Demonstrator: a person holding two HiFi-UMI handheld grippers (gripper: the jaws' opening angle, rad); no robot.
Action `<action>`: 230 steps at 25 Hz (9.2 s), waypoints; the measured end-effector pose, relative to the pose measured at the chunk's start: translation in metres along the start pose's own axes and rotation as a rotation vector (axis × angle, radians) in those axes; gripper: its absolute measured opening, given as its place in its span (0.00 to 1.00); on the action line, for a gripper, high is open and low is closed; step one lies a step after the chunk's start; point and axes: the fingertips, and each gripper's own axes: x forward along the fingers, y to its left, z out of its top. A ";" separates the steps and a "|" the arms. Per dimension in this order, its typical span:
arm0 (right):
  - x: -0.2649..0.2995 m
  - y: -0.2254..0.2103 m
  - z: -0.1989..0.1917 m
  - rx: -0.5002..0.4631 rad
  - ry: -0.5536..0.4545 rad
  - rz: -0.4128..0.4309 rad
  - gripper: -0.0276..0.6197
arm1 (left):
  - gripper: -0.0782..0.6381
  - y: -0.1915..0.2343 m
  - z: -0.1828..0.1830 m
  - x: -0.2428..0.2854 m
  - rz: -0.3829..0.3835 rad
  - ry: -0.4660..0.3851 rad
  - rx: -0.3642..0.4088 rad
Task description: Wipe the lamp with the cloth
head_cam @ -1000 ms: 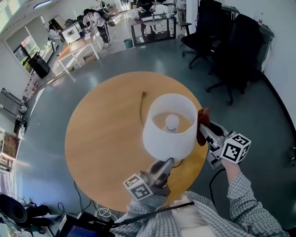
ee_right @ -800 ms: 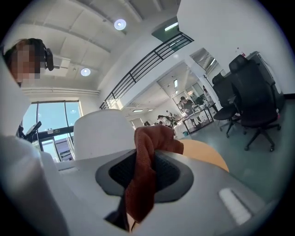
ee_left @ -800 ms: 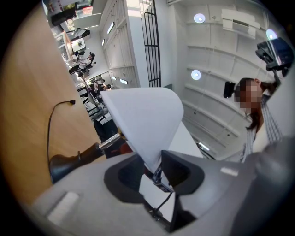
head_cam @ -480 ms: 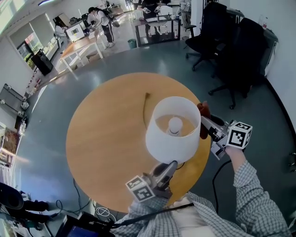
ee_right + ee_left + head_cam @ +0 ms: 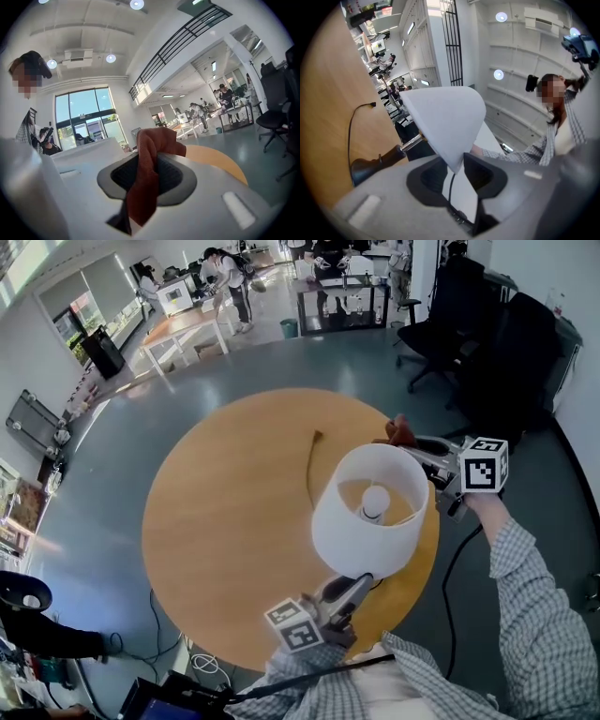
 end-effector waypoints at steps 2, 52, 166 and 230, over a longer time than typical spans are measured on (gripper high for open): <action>0.015 0.001 0.008 -0.016 0.041 0.048 0.20 | 0.26 0.001 -0.002 0.002 -0.001 0.004 0.004; 0.029 0.272 -0.096 -1.488 0.895 0.807 0.19 | 0.26 0.006 -0.011 -0.002 -0.018 0.002 -0.012; 0.026 0.074 -0.281 -0.264 0.308 -0.385 0.18 | 0.31 -0.034 0.121 0.117 -0.363 1.056 1.529; 0.005 0.149 -0.360 -0.297 0.591 -0.240 0.44 | 0.51 -0.084 0.071 0.074 -0.336 0.740 1.546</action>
